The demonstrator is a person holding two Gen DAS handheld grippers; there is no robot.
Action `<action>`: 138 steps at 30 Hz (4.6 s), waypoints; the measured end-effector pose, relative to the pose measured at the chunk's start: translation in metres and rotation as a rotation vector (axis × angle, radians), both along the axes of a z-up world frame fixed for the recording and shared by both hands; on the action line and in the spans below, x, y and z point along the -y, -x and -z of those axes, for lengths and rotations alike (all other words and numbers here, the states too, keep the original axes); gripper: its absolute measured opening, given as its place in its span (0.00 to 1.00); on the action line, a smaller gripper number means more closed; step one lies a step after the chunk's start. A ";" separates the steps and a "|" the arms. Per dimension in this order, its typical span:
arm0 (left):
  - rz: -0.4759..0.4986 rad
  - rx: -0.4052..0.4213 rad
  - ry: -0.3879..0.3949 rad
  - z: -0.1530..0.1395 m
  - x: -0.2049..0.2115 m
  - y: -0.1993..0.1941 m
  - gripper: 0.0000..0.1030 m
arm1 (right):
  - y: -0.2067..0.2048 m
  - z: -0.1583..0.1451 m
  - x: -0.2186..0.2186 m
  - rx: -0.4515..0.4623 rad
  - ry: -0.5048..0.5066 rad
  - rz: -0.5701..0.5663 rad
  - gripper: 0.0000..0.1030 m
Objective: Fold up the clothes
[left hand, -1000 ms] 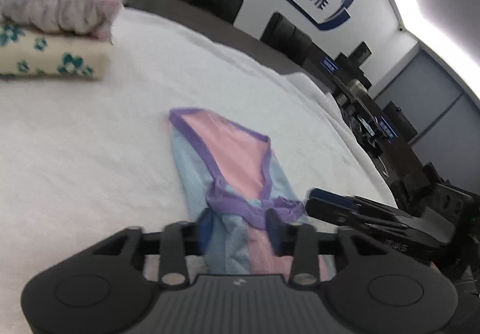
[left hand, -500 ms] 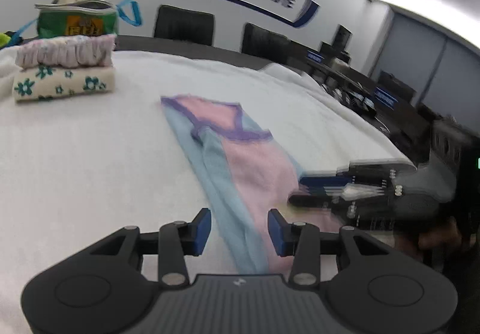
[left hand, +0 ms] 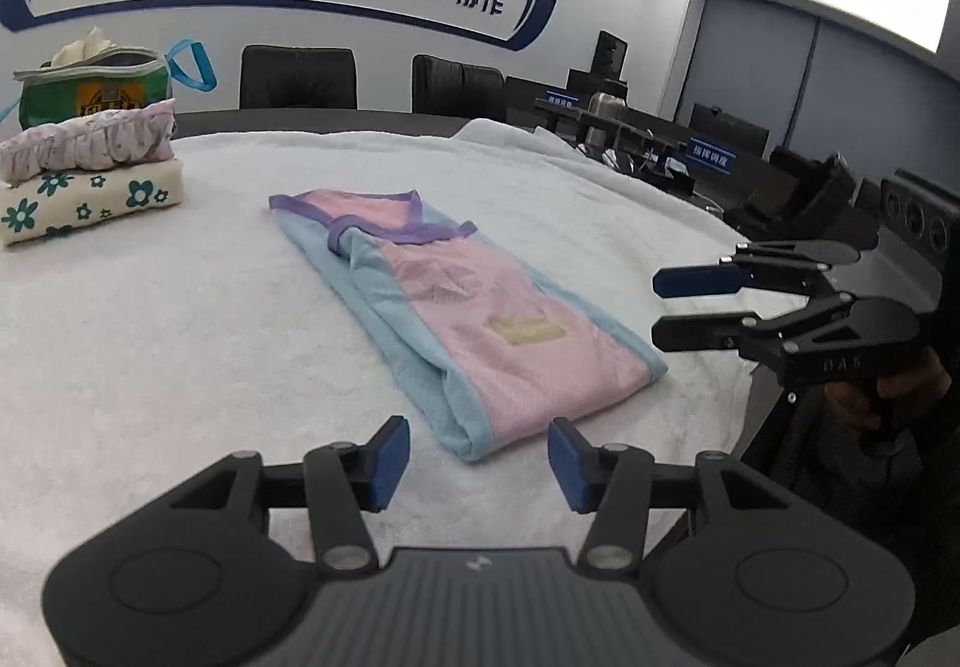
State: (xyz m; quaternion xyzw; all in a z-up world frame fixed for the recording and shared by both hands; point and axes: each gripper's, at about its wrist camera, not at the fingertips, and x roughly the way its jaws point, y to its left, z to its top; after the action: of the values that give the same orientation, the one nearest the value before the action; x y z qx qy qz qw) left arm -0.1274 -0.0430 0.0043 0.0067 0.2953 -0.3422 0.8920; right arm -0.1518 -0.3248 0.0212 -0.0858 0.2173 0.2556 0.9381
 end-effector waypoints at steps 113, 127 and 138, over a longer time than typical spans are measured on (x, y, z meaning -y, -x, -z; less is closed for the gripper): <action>-0.154 -0.022 -0.068 -0.037 0.036 -0.111 0.25 | -0.105 0.006 -0.029 -0.148 -0.024 0.046 0.27; -0.266 -0.234 -0.090 -0.044 0.034 -0.219 0.52 | -0.195 -0.009 0.010 -0.228 -0.090 0.173 0.43; -0.309 -0.186 -0.100 -0.024 0.028 -0.220 0.01 | -0.229 0.013 0.016 -0.315 -0.069 0.108 0.04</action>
State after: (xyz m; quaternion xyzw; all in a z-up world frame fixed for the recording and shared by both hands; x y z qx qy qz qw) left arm 0.0924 -0.0714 0.0282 -0.0261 0.3905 -0.1851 0.9014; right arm 0.0768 -0.3406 0.0086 -0.0004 0.3571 0.2226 0.9071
